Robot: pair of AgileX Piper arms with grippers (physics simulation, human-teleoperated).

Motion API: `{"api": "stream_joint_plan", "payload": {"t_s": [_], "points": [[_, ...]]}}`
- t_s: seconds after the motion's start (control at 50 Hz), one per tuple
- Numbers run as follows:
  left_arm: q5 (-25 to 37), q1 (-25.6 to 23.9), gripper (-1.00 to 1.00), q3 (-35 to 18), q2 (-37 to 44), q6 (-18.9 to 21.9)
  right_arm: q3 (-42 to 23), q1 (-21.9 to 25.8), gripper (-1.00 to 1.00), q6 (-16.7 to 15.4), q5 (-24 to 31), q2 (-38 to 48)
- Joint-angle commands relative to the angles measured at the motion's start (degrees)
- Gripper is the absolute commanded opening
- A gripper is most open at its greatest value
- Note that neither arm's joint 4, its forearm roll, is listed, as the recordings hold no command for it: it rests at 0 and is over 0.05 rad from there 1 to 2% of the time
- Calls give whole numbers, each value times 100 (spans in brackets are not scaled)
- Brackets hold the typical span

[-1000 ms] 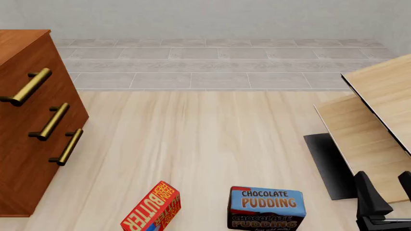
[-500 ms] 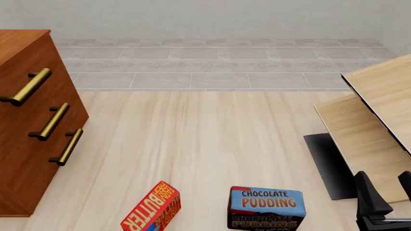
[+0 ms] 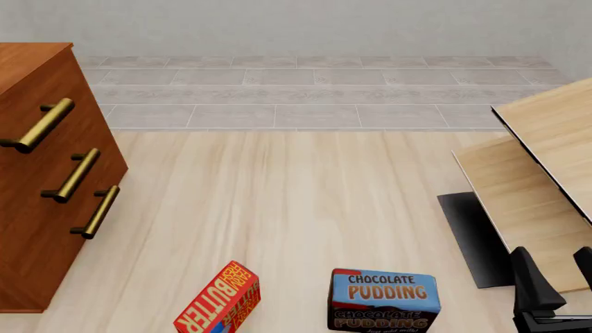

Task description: Close the top drawer of the cabinet and put the bowl on top of it.

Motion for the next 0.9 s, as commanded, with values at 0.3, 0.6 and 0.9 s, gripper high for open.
{"api": "stream_joint_plan", "payload": {"t_s": [0.3,0.6,0.9], "points": [[35,70,100,-82,99,92,-5,0,100,2,37,-35],[698,-77,100,-892,-95,14,-5,0,100,1,37,-34],[1053,-188,100,-1094,-546,82,-5,0,100,1,36,-33]]}}
